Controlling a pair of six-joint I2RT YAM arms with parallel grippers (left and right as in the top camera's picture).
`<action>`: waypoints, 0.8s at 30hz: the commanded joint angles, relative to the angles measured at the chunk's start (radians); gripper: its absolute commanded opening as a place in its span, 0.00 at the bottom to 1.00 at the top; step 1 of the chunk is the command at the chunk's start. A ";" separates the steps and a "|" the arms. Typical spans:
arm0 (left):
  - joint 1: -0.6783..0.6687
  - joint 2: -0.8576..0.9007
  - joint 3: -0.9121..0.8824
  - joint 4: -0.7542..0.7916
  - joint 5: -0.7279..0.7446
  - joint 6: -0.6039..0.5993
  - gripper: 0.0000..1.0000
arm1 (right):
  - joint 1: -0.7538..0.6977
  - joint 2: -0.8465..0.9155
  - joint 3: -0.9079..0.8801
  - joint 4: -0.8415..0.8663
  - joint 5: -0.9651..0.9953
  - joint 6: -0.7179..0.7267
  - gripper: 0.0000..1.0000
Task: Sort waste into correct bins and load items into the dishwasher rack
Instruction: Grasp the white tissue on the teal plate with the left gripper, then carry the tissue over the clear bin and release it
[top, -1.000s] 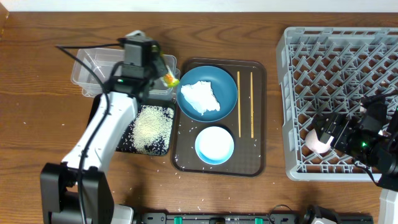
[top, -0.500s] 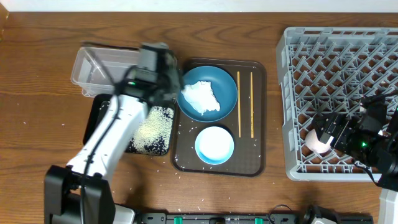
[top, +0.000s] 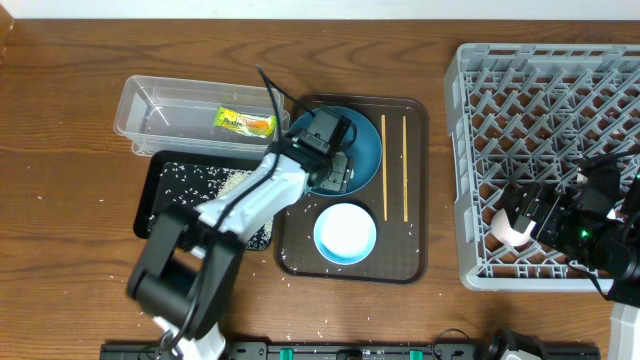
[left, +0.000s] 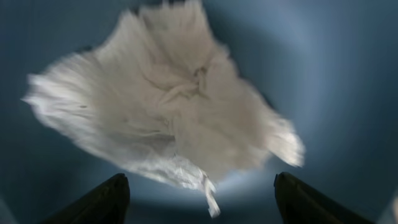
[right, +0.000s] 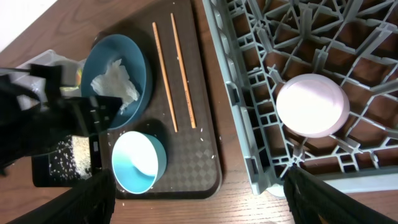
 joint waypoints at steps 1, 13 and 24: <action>0.003 0.049 0.014 0.020 -0.030 0.013 0.78 | 0.010 -0.001 -0.002 -0.005 0.000 -0.021 0.85; 0.003 -0.029 0.053 0.007 0.068 0.009 0.06 | 0.010 -0.001 -0.002 -0.010 0.000 -0.031 0.85; 0.156 -0.289 0.063 0.011 -0.068 0.013 0.06 | 0.010 -0.001 -0.002 -0.011 0.000 -0.031 0.86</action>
